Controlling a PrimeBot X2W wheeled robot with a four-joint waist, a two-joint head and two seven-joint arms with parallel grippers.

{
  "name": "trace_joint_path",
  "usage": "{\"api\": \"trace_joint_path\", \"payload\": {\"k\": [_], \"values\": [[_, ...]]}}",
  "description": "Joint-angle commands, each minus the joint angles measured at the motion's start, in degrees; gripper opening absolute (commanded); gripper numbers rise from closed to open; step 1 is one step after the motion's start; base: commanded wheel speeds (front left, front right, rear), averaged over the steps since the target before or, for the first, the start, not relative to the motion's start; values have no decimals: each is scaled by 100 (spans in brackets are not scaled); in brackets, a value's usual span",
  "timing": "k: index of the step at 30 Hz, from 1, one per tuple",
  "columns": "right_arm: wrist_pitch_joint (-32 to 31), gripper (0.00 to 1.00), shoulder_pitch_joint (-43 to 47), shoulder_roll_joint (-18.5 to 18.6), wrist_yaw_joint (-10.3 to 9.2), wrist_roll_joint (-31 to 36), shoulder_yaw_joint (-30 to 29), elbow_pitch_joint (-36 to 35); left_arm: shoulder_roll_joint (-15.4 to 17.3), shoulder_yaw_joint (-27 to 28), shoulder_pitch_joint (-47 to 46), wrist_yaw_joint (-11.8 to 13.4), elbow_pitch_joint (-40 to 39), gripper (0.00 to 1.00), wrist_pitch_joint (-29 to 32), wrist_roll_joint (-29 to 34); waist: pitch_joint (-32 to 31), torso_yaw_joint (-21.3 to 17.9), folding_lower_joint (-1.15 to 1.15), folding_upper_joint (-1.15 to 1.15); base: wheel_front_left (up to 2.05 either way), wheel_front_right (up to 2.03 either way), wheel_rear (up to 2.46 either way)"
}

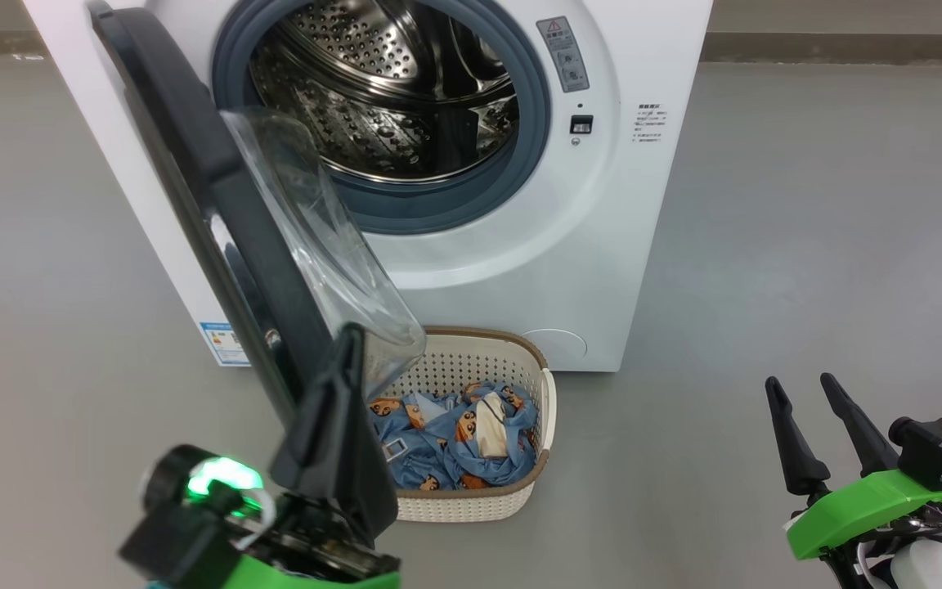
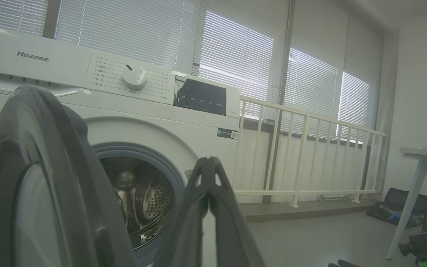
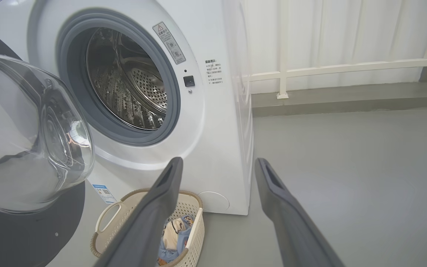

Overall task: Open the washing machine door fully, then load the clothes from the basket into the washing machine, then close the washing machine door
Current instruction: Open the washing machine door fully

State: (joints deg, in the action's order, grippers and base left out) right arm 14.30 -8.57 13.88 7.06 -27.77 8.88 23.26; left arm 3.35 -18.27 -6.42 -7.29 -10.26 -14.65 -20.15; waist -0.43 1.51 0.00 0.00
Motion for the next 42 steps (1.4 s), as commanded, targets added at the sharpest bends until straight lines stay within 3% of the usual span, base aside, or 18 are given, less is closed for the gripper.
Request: {"api": "trace_joint_path", "payload": {"k": [1, 14, 30, 42], "values": [[70, 100, -109, 85, 43, -15, 102, -95, 23, 64, -69, -20, -110, 0, -35, -60, 2, -20, 0, 0, 0, 0, 0], [70, 100, -159, 22, 43, -37, 142, -53, 56, -782, -132, -20, 1320, 0, 58, -710, 27, -184, 0, 0, 0, 0, 0], [70, 100, -169, 0, 43, -47, 195, 26, 0, -469, -461, 56, 2394, 0, -15, -1079, 25, -262, 0, 0, 0, 0, 0], [70, 100, -114, -19, 43, -86, 201, 82, 75, -119, -359, 58, 2538, 0, -31, -1206, -6, 42, 0, 0, 0, 0, 0]]}}
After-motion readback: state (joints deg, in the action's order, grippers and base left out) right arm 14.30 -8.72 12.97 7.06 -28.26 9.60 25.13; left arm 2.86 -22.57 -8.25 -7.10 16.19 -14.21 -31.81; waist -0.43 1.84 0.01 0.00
